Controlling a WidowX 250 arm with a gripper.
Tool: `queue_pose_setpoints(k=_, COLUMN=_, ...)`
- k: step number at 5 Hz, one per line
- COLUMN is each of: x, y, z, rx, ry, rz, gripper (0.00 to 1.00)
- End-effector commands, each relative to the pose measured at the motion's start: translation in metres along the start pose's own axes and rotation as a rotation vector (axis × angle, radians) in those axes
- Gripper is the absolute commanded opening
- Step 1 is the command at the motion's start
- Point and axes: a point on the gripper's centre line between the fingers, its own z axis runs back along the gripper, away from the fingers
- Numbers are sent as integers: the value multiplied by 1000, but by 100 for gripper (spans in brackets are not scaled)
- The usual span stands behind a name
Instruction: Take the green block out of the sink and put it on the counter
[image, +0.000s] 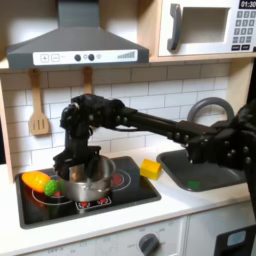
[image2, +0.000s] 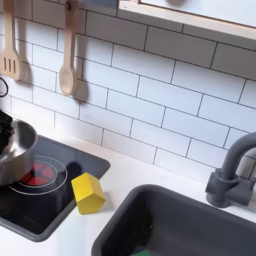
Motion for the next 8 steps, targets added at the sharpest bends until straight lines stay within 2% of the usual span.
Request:
queue_pose_setpoints(k=1, x=-4, y=-12, z=-3, rx=-23, ry=13, rz=-48, gripper=100)
queue_pose_setpoints(k=3, x=-11, y=-28, z=-13, rx=-57, ry=32, rz=-96, gripper=100)
queue_pose_setpoints(k=8, x=-36, y=-76, z=2, rx=-115, ry=18, rz=-182, gripper=100)
